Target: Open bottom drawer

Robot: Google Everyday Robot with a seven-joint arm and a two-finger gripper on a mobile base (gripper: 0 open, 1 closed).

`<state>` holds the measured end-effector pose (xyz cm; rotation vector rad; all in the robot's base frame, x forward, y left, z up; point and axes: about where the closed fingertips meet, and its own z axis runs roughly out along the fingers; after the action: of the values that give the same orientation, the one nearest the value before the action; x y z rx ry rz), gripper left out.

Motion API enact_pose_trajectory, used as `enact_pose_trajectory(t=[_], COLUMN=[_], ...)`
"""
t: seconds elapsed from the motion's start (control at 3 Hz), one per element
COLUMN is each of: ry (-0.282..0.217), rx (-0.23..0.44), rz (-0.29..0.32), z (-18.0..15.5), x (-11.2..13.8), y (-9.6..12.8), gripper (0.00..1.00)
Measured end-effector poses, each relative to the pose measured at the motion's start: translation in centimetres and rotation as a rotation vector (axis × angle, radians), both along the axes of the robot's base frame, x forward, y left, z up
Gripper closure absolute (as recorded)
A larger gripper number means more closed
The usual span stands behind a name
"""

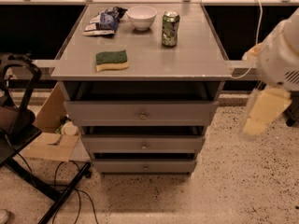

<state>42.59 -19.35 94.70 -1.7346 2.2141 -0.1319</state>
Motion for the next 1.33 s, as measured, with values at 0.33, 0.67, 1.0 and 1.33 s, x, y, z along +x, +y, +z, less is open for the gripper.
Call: enact_pose_trajectory(t=[0.33,0.67,1.0,1.33], ry=[0.016,0.052,0.12,0.18], rx=[0.028,0.081,0.094,0.091], rz=[-0.003,-0.009,-0.016,0.001], z=[-5.2,-12.6,-21.4,-28.7], x=[-1.4,-2.2,-2.9,-2.4], y=[2.6,5.4,6.6,7.7], gripper=[0.0,0.0,0.0,0.0])
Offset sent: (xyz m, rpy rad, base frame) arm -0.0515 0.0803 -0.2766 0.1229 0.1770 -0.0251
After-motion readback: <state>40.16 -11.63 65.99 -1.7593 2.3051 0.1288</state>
